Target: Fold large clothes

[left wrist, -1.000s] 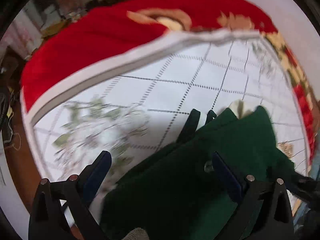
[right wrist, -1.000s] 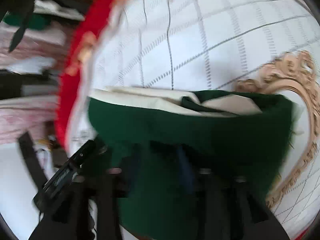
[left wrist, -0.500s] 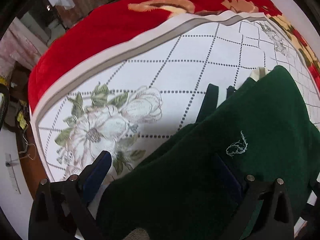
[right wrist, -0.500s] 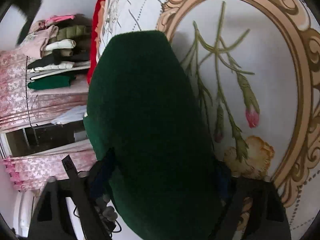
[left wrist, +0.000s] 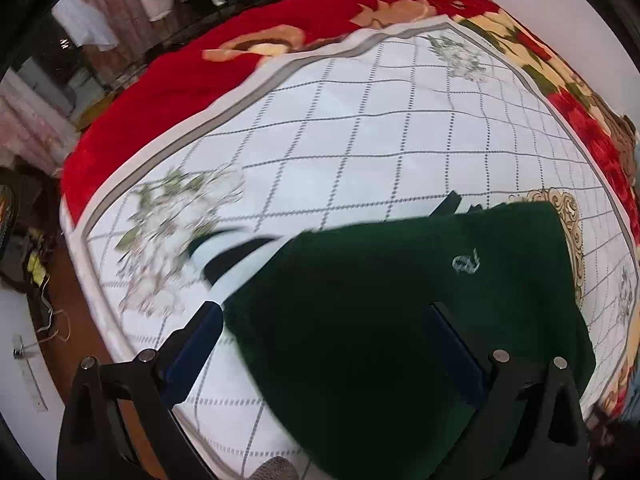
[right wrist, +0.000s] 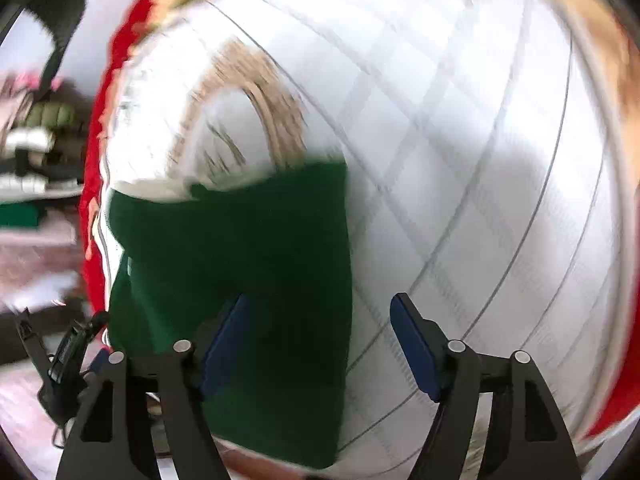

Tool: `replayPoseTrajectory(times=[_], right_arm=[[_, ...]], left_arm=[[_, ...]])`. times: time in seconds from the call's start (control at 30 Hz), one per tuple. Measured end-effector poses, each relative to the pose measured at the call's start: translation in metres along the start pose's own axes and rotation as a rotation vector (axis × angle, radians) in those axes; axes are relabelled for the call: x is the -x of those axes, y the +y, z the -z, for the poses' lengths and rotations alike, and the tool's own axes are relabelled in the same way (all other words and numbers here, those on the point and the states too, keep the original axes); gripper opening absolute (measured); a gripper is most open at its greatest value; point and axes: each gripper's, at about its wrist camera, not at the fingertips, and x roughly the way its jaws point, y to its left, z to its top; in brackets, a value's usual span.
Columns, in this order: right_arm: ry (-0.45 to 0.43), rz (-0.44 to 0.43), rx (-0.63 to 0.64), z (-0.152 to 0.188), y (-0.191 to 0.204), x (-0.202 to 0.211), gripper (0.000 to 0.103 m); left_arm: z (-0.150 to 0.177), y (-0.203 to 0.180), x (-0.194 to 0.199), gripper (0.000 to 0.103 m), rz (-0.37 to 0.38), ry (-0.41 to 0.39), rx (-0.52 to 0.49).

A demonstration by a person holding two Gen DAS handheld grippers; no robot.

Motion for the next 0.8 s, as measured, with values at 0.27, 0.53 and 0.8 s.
replayPoseTrajectory(times=[0.27, 0.53, 0.8], right_arm=[[0.218, -0.152, 0.344, -0.045, 0.139, -0.048, 0.026], [0.178, 0.017, 0.297, -0.074, 0.134, -0.116, 0.006], [0.152, -0.058, 0.406, -0.074, 0.159, -0.070, 0.011]], left_arm=[[0.022, 0.026, -0.003, 0.103, -0.060, 0.026, 0.101], [0.043, 0.055, -0.005, 0.103, -0.067, 0.051, 0.174], [0.054, 0.066, -0.002, 0.103, -0.053, 0.055, 0.208]])
